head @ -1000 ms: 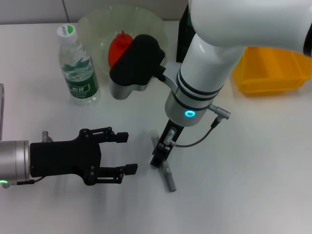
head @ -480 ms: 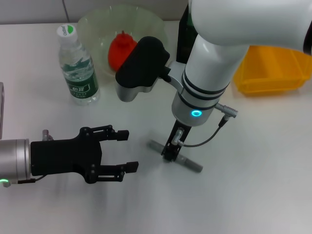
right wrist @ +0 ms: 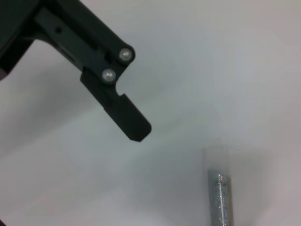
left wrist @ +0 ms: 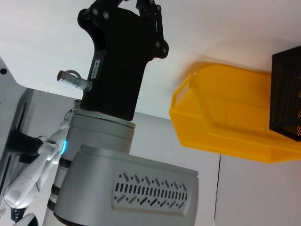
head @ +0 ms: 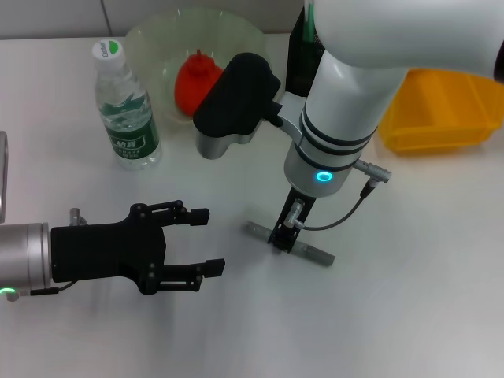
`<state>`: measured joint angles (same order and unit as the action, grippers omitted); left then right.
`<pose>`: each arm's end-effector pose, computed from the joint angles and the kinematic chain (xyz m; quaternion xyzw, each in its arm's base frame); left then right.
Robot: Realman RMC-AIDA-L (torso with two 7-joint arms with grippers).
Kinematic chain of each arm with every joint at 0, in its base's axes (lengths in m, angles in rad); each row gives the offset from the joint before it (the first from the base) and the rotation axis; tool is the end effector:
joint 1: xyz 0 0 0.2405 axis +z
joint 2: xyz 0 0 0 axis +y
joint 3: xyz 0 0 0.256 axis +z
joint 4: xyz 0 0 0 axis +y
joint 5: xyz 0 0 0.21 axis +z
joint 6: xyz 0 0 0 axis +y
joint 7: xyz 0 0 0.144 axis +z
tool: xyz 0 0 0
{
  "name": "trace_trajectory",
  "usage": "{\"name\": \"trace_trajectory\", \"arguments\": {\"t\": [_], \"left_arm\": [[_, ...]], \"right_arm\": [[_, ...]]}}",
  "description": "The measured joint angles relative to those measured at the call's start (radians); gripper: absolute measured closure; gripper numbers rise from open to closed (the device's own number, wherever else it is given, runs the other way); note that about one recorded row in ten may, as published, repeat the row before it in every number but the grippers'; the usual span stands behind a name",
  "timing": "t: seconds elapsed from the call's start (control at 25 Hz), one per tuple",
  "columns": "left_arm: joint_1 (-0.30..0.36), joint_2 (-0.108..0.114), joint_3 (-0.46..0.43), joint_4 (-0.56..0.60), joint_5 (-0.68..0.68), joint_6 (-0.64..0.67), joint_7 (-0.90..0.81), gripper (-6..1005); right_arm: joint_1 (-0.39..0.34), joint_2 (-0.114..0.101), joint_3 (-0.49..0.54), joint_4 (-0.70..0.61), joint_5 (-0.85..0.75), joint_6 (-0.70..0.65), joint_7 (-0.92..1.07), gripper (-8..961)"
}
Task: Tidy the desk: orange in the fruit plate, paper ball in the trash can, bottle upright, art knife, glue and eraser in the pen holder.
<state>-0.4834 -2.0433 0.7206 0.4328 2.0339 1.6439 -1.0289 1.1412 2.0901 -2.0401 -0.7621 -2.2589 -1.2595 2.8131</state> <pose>-0.2867 0.2785 -0.0292 -0.9578 -0.1335 -0.2455 0.0679 0.1031 0.3509 -0.1337 -0.9240 0.2125 -0.3056 0.0877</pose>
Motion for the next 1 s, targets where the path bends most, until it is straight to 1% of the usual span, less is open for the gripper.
{"name": "trace_trajectory", "arguments": {"t": [0.08,0.28,0.4,0.72,0.76,0.8,0.96,1.0], "left_arm": [[0.0,0.0,0.0,0.0,0.0,0.0,0.0,197],[0.001,0.002,0.0,0.001,0.0,0.0,0.0,197],[0.002,0.004,0.0,0.002,0.0,0.0,0.001,197],[0.002,0.004,-0.013,-0.001,-0.002,0.001,0.003,197],[0.002,0.003,-0.013,-0.001,-0.002,0.001,0.004,197],[0.001,0.002,-0.013,-0.001,-0.003,0.001,0.004,197],[-0.002,0.0,-0.014,-0.002,-0.004,0.001,0.003,197],[-0.002,0.0,-0.014,-0.002,-0.004,0.002,0.001,197]], "right_arm": [[-0.001,-0.001,0.009,-0.001,-0.003,0.0,-0.003,804],[-0.006,-0.004,0.042,-0.003,-0.008,-0.011,-0.015,813],[-0.025,-0.007,0.078,-0.025,-0.023,-0.027,-0.027,819],[-0.169,-0.008,0.326,-0.17,-0.073,-0.096,-0.171,829],[-0.198,-0.009,0.373,-0.189,-0.073,-0.104,-0.217,830],[-0.198,-0.009,0.373,-0.189,-0.073,-0.104,-0.217,831],[-0.258,-0.007,0.466,-0.215,-0.061,-0.107,-0.325,834],[-0.258,-0.007,0.466,-0.215,-0.061,-0.107,-0.325,834]]}}
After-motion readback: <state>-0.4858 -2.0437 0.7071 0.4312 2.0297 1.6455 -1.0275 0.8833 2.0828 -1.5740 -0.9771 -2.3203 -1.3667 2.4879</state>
